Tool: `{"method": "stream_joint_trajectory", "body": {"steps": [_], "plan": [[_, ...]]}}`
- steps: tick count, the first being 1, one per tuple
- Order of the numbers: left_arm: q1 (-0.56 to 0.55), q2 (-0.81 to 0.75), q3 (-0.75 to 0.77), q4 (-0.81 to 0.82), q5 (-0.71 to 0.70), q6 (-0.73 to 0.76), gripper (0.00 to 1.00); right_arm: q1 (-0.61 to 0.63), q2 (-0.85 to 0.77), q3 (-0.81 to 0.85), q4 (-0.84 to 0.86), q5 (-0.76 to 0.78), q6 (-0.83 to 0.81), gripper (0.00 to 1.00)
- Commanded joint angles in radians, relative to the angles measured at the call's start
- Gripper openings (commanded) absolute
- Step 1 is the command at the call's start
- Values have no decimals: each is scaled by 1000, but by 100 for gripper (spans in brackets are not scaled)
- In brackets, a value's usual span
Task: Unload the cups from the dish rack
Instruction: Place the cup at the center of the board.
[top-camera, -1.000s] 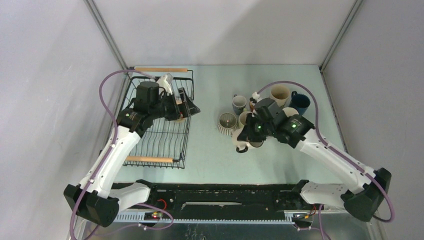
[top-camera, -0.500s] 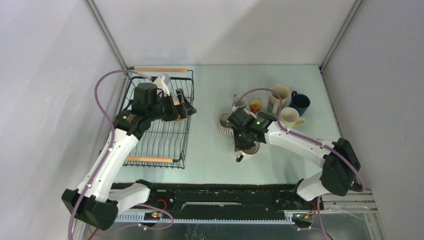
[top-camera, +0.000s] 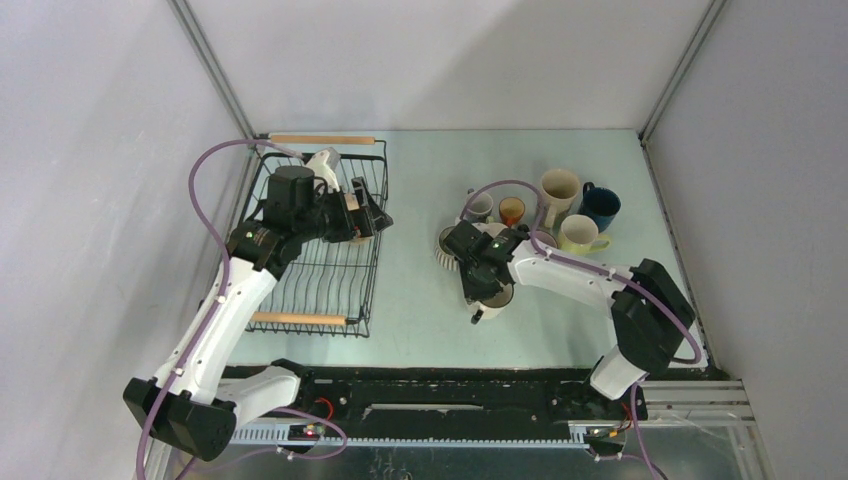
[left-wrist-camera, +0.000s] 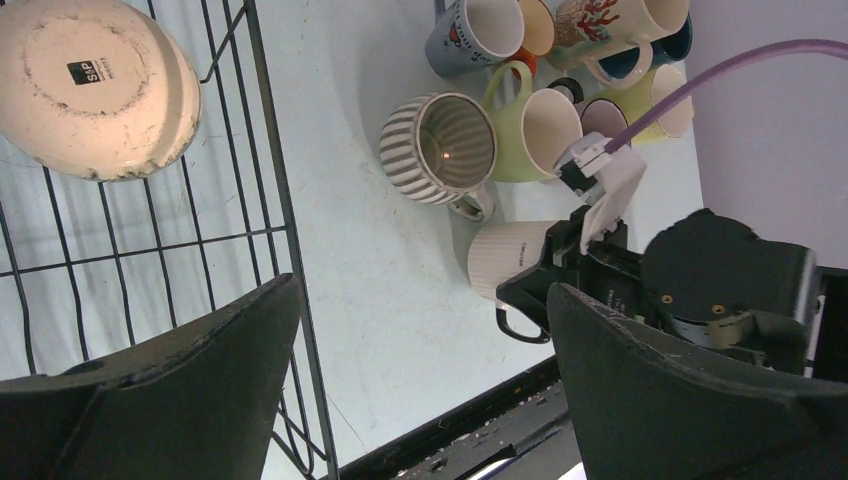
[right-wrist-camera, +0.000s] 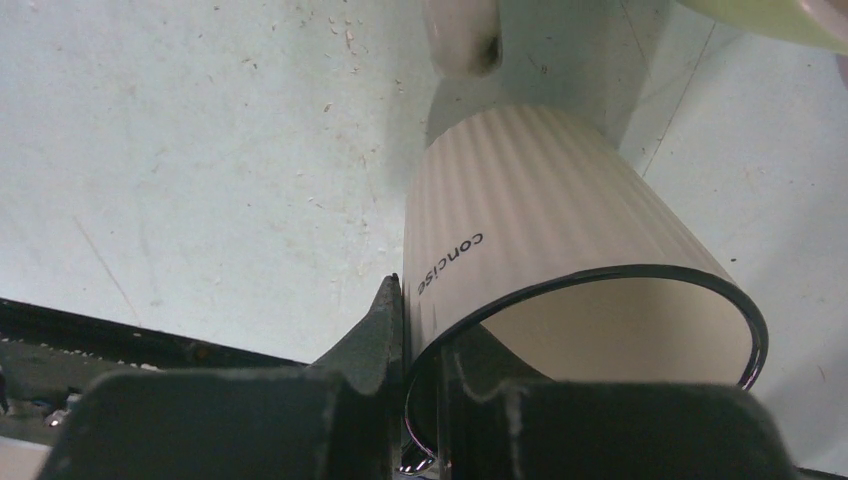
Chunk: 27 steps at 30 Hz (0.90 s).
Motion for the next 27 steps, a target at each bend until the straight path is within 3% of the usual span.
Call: {"method": "stream_joint_trajectory", "body": {"steps": [1,7,19,27], "plan": [[-4,-25,19,5,-17,23,100,13,21,45,42,39,-26,0],[-4,-25,9,5,-22,27,100,17,48,44,43,39,-24,3],[-4,-21,1,10,-15,27,100,28,16,47,22,26,-21,52],[-4,-23,1,13,-20,24,100,31,-65,62,-19,17,-14,73]]}}
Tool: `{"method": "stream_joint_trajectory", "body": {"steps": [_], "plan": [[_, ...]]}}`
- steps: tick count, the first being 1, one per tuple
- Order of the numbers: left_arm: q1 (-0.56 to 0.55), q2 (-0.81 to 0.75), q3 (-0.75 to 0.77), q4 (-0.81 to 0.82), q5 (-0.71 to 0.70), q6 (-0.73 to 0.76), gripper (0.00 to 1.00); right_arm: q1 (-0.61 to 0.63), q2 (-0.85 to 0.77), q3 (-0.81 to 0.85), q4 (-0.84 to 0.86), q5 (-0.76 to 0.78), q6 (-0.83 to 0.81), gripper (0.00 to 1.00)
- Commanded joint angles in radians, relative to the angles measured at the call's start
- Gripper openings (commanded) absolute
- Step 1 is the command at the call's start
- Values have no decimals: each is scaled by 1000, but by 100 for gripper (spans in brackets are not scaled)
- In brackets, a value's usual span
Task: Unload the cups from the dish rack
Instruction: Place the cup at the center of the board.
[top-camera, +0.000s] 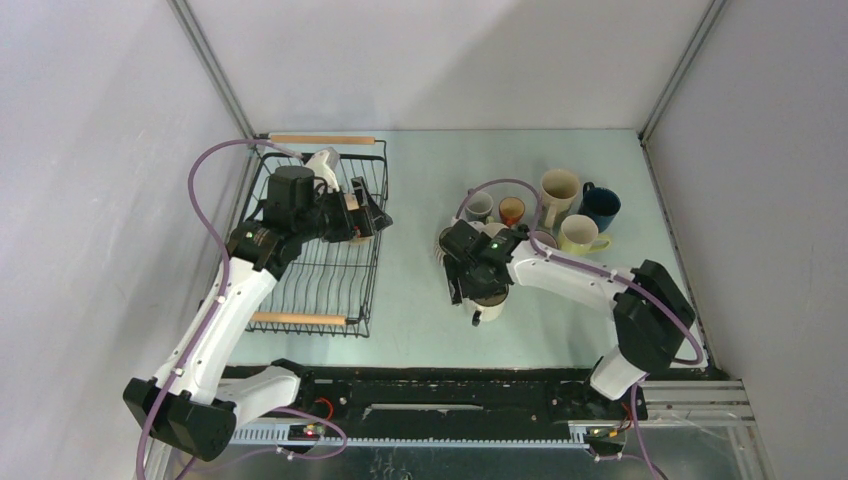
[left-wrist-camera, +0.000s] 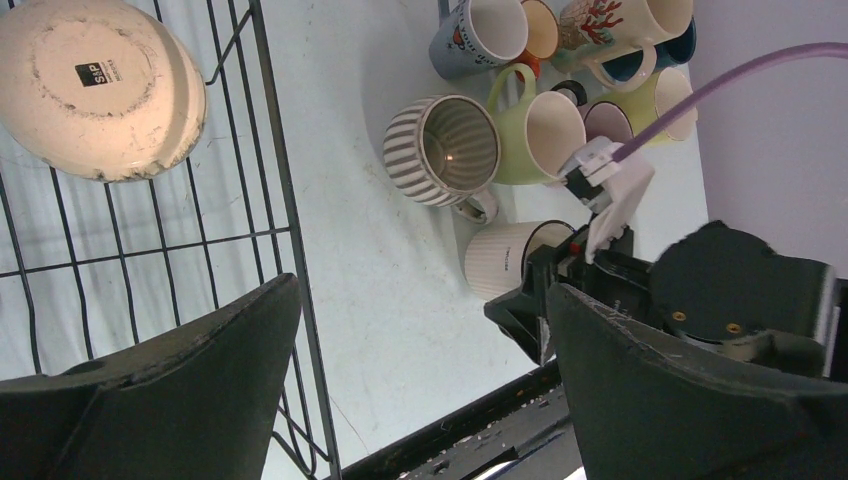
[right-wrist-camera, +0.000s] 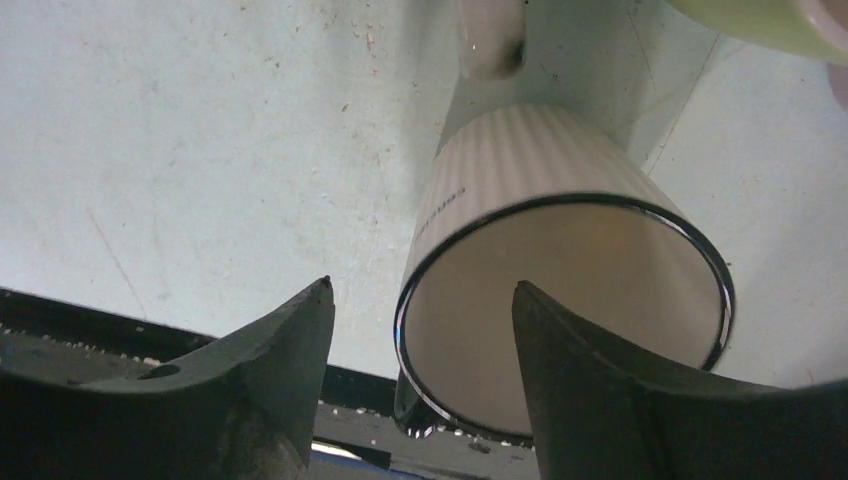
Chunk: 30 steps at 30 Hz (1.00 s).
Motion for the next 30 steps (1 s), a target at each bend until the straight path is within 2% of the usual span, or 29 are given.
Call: {"method": "stream_joint_trajectory", "body": {"steps": [1,5,8,17,21,25,30], "plan": [[-4,-25,3,12,-16,20,100,13,-103,42,-25,-1,1,75],[-4,-35,5,15,-49,10,100,14,-162,41,-38,-18,-7,83],[-4,-39,11,10,-95,6,100,14,-215,41,-47,-24,-10,99],[-1,21,83,-79,-358,-26,100,-17,-382,42,-34,-35,-61,100],[26,76,117,-114,-434,-19,100,-48,-430,42,-26,-46,-83,100],[78,130,113,-118,-453,4,100,-70,-473,32,-9,-50,-95,100],[122,190,120,-109,-410,9,100,-110,-512,-8,27,-93,-111,100]]}}
